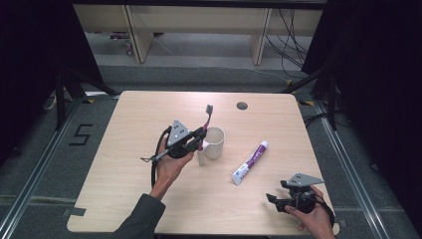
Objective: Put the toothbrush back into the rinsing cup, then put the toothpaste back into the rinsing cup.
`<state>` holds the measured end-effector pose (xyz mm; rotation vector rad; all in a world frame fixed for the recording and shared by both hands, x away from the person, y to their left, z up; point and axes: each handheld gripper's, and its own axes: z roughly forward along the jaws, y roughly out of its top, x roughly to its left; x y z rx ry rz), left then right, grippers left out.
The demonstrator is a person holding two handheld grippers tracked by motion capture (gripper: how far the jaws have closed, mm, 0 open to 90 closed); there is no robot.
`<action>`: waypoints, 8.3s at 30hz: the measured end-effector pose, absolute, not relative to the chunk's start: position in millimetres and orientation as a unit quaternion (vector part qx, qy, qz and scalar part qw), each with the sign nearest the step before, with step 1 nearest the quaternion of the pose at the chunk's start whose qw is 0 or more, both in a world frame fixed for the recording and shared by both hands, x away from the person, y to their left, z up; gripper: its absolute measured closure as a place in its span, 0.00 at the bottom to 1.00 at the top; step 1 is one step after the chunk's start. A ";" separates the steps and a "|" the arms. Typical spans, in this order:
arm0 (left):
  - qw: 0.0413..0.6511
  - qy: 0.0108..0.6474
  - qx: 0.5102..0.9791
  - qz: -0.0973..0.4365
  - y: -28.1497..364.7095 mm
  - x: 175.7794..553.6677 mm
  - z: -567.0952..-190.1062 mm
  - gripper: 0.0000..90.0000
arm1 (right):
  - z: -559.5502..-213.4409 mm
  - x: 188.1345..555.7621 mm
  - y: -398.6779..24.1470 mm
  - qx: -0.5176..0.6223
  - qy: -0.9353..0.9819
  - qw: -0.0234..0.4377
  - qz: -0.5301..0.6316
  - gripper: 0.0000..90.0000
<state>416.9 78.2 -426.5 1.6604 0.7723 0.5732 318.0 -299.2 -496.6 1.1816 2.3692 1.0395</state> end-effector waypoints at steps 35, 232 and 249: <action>0.541 0.383 0.718 0.214 97.4 402.3 -449.5 0.51 | -496.8 318.9 -300.1 0.408 0.825 0.149 0.361 0.28; 0.399 0.369 0.827 0.144 143.2 276.0 -511.9 0.20 | -456.7 355.5 -293.8 0.299 0.894 0.152 0.297 0.56; 0.394 0.366 0.831 0.145 143.4 276.2 -511.7 0.20 | -468.2 357.0 -285.4 0.243 0.924 0.167 0.244 0.42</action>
